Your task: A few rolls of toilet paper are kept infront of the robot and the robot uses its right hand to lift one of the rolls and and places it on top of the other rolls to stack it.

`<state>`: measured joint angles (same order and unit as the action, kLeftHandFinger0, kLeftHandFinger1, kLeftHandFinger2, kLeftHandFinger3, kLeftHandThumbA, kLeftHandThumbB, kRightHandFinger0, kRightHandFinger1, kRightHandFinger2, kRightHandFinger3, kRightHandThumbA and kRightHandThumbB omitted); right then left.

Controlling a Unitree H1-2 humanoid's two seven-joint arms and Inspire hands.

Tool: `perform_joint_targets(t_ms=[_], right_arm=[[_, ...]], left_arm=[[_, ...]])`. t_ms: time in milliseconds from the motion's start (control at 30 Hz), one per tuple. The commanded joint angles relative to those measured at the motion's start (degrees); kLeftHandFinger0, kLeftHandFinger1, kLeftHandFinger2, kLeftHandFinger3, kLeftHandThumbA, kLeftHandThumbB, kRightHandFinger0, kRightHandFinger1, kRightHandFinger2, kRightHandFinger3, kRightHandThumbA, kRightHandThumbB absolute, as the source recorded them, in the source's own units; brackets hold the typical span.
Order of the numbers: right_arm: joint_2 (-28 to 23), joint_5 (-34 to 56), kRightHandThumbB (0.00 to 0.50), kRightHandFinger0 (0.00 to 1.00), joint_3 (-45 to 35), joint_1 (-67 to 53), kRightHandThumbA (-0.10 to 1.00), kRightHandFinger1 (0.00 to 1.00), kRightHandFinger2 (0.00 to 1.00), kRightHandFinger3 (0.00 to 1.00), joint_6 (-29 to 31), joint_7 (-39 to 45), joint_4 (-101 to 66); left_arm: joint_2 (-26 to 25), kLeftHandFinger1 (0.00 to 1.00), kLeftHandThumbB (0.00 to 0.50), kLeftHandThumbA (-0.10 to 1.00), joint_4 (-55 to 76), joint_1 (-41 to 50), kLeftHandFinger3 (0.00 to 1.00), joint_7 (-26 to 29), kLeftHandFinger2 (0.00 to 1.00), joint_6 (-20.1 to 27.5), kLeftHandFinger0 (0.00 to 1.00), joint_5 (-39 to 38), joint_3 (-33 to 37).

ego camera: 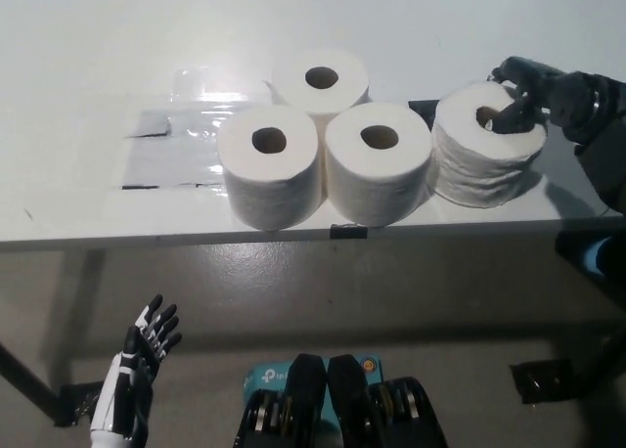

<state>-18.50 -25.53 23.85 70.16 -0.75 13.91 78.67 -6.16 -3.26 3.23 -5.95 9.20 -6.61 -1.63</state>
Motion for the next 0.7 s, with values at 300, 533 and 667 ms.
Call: perform_joint_targets(t_ms=[300,533,667], right_arm=[[-2.61,16.48,0.002,0.11,-20.83,-9.83,0.74,0.49,0.79,0.68,1.03,2.27,2.15],[-0.75,25.21,0.020,0.00,-33.28,-12.57,0.75,0.00,0.40,0.61,-2.43,5.45,2.88],[0.92,29.16,0.023,0.00,-38.33,-13.01,0.75,0.00,0.36,0.52,-4.27,5.40,2.99]], left_arm=[[-0.30,1.00,0.173,1.00,1.27,-1.02,1.00,-0.69,1.00,1.41,1.00,-1.24,-0.79],[0.01,1.00,0.181,1.00,1.30,-0.42,1.00,-0.82,1.00,1.54,1.00,-1.80,-1.30],[0.05,1.00,0.171,1.00,1.39,-0.11,1.00,-0.84,1.00,1.76,1.00,-1.90,-1.40]])
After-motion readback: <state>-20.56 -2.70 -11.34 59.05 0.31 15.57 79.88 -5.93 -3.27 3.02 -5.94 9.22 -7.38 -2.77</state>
